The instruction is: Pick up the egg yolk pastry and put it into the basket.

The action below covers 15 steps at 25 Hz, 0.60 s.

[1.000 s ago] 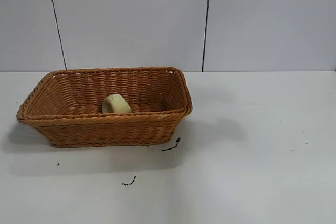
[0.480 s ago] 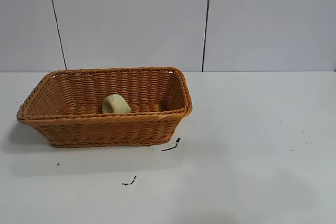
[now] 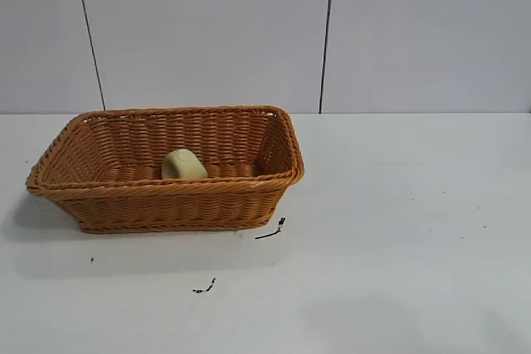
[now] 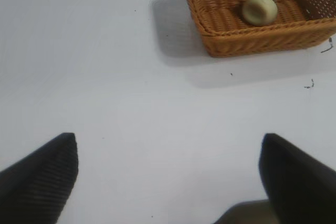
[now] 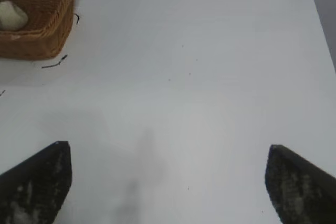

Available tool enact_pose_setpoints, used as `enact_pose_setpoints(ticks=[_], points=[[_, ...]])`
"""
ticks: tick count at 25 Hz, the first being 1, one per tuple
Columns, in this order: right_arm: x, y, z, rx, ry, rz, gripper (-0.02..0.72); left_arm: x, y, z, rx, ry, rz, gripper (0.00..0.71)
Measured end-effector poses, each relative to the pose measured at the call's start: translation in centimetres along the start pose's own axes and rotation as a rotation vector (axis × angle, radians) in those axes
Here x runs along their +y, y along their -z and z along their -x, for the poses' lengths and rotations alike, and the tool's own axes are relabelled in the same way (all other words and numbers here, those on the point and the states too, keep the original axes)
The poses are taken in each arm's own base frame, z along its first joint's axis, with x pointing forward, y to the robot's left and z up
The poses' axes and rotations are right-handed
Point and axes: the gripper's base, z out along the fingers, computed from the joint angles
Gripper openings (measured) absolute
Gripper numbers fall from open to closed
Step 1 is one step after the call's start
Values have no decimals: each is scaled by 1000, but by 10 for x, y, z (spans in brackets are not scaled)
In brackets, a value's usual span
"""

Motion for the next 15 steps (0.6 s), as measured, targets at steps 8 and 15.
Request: enact_pose_setpoints(ticks=[8,15], points=[[-1,0,0,0,5,-8,693,0,0,0,0,0,0,696],[-1,0,0,0,5,-8,693,0,0,0,0,0,0,696]])
